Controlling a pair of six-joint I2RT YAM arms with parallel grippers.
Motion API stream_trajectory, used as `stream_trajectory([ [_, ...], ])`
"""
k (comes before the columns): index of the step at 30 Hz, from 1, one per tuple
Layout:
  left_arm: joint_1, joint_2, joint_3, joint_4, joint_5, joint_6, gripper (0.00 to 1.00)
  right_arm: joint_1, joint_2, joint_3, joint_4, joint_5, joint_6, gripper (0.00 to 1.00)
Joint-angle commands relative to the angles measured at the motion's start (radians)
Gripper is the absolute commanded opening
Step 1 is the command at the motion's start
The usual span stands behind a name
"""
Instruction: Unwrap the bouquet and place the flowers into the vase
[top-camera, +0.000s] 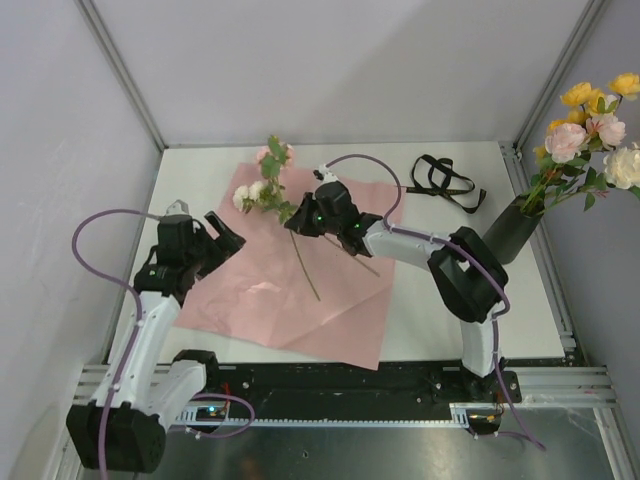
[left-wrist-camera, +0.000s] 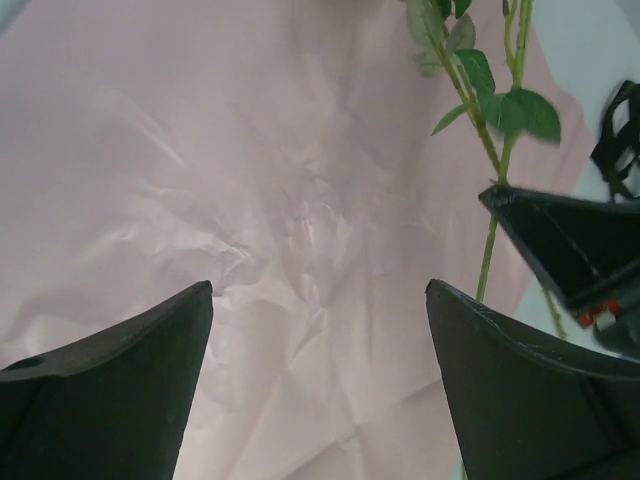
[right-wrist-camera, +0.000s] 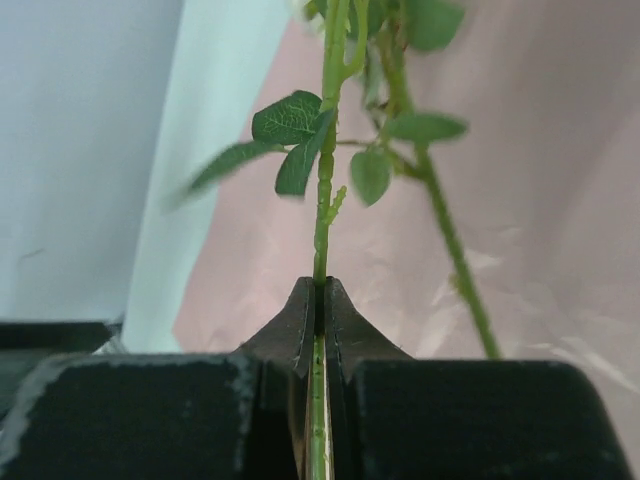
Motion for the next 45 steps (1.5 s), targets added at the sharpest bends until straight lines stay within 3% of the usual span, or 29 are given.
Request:
stream_trajectory([
  [1,0.037,0.073,-0.021,0.188,0.153,-0.128,0.91,0.029,-0.112,-0.029,0.125,-0.064,0.084,0.00],
  [13,0.039,0.309,-0.099,0.647,0.265,-0.255,0.93,0.059,-0.213,-0.121,0.243,-0.100,0.202,0.00],
  [18,0.035,0.346,-0.133,0.695,0.266,-0.279,0.90,0.072,-0.239,-0.141,0.227,-0.064,0.132,0.00],
  [25,0.036,0.227,-0.104,0.514,0.226,-0.172,0.90,0.032,-0.416,-0.169,0.136,0.047,-0.147,0.00],
  [34,0.036,0.069,0.031,0.209,0.270,0.066,0.99,-0.104,-0.709,-0.261,0.254,0.180,-0.501,0.00],
  [40,0.036,0.027,0.044,0.090,0.326,0.216,1.00,-0.278,-0.875,-0.299,0.328,0.156,-0.671,0.00],
  [45,0.036,-0.014,-0.006,0.076,0.312,0.260,1.00,-0.537,-1.006,-0.355,0.412,0.099,-0.762,0.00],
])
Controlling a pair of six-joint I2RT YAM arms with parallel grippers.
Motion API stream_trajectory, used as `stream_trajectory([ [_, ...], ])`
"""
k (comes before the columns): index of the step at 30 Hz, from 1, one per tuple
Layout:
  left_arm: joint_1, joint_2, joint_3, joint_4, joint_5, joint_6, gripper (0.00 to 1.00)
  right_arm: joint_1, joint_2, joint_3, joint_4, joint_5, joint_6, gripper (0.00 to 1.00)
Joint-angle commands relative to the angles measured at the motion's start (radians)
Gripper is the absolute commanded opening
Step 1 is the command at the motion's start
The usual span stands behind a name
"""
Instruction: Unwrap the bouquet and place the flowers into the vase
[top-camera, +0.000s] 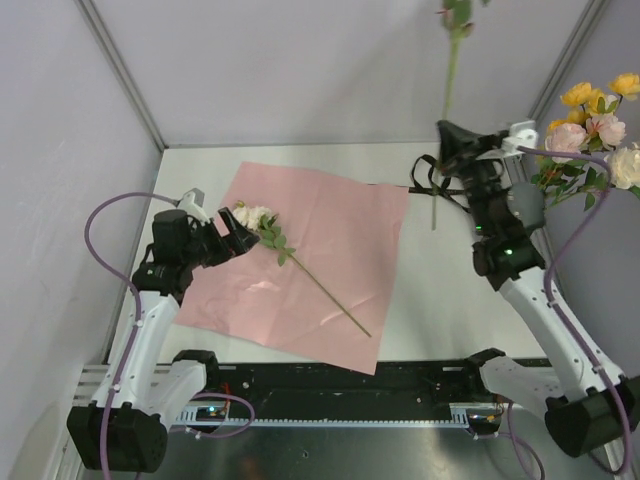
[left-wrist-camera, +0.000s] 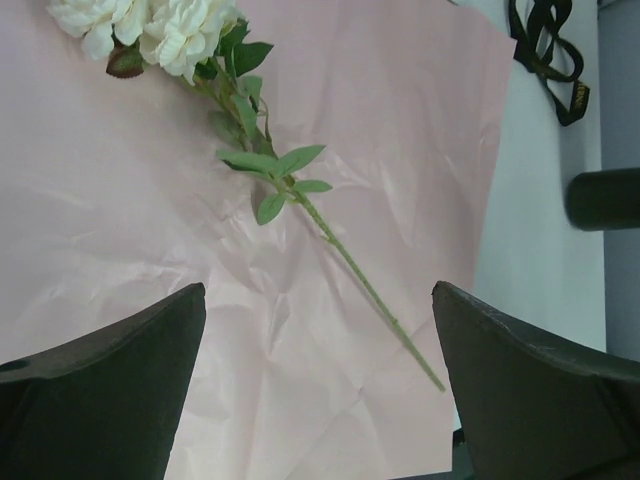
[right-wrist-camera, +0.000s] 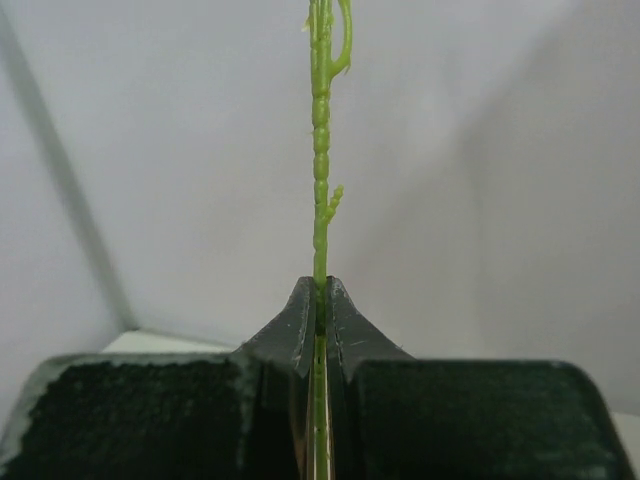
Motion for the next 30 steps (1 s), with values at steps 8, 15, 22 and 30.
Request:
stream_trajectory([
  [8,0.000,-0.076,-0.037,-0.036,0.017,0.084,1.00,-0.531,-0.095,-0.130,0.407,-0.202,-0.070,0.00],
  [15,-0.001,-0.088,-0.042,-0.036,0.005,0.083,1.00,-0.739,0.003,-0.201,0.695,-0.317,0.036,0.00],
  [22,-0.002,-0.083,-0.043,-0.035,0.007,0.082,1.00,-0.798,0.065,-0.275,0.895,-0.398,0.035,0.00],
  [30,-0.003,-0.076,-0.042,-0.034,0.012,0.081,1.00,-0.815,0.118,-0.328,1.006,-0.405,0.011,0.00],
])
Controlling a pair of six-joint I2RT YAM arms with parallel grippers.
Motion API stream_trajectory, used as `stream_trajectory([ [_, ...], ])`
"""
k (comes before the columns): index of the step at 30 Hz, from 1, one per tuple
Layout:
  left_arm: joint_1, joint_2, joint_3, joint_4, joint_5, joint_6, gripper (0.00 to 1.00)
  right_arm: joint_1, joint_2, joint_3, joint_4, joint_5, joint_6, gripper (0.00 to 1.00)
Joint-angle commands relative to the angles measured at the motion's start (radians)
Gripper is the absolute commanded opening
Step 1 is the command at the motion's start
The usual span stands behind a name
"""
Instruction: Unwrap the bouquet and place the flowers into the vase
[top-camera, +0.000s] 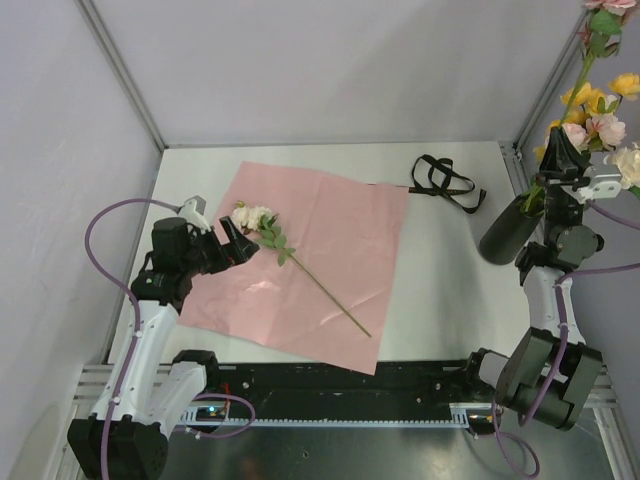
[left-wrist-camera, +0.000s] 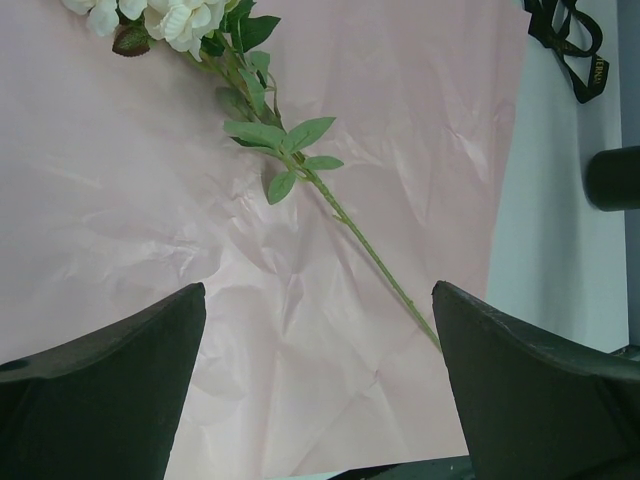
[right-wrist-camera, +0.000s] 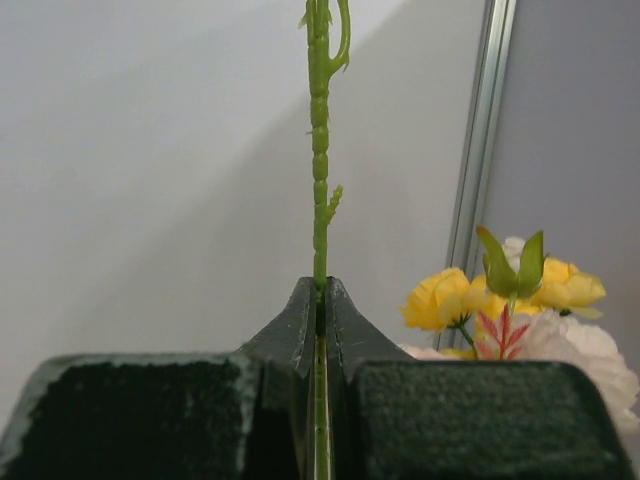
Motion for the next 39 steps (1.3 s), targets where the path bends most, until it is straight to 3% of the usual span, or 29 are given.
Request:
stream_trajectory([
  [1,-0.002,-0.006,0.003,0.014,0.009,0.022,1.00,-0.009,0.025,-0.021,0.195,-0.017,-0.020,0.00],
  [16,-0.002,0.001,0.009,0.015,0.025,0.020,1.00,-0.010,0.048,-0.108,0.247,-0.002,-0.070,0.00],
  [39,-0.004,0.000,0.009,0.013,0.032,0.018,1.00,-0.011,0.087,0.058,0.244,0.013,-0.027,0.00],
])
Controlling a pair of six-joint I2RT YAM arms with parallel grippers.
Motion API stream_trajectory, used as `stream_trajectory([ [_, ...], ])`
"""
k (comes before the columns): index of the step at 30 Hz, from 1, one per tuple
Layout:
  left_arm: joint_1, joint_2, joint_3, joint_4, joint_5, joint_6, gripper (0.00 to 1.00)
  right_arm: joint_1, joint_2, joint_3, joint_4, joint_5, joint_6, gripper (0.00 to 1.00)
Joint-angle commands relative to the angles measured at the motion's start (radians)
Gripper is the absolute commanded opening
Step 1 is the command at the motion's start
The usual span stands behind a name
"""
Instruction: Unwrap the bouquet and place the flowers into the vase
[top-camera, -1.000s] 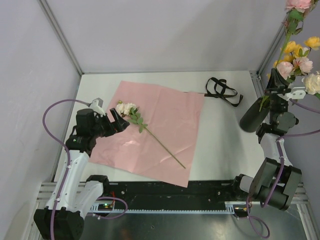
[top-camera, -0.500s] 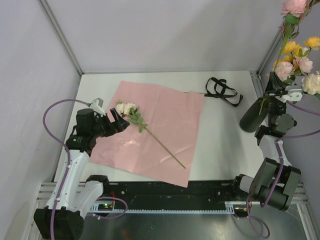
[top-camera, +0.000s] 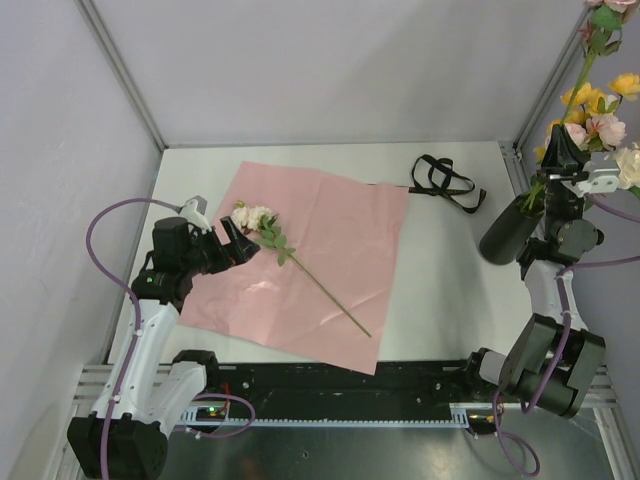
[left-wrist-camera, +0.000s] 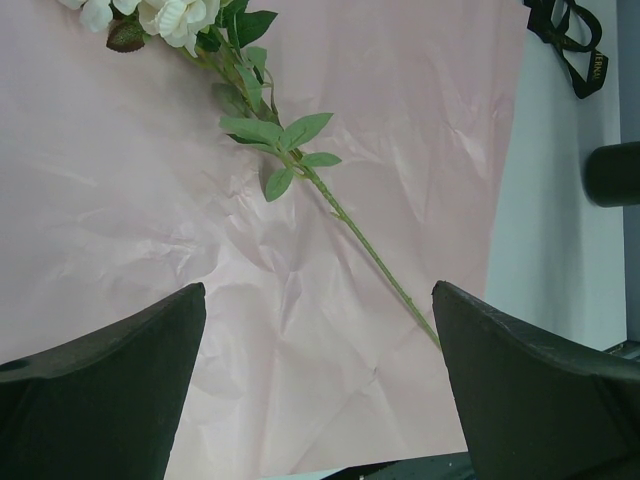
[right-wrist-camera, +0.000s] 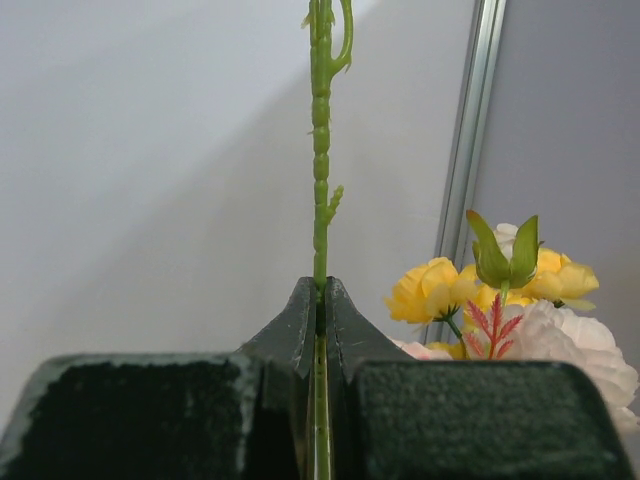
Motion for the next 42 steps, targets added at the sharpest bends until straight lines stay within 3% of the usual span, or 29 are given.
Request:
stream_trajectory([
  [1,-0.002,-0.006,0.009,0.013,0.025,0.019,1.00,-0.002,0.022,0.054,0.211,0.010,-0.002,0.00],
  [9,-0.003,-0.001,0.010,0.014,0.027,0.021,1.00,-0.008,0.064,0.018,0.211,0.000,-0.017,0.00],
  [19,-0.005,0.001,0.021,0.013,0.031,0.021,0.99,-0.002,-0.022,-0.118,0.182,0.079,-0.046,0.01],
  [25,-0.007,-0.009,0.021,0.016,0.038,0.017,1.00,0.019,-0.071,-0.237,0.122,0.139,-0.086,0.13],
  [35,-0.009,-0.036,0.018,0.021,0.040,0.014,1.00,0.134,-0.332,-0.240,-0.336,0.384,-0.138,0.45],
  [42,-0.016,-0.047,0.016,0.022,0.038,0.012,1.00,0.236,-0.521,-0.143,-0.826,0.525,-0.063,0.49],
])
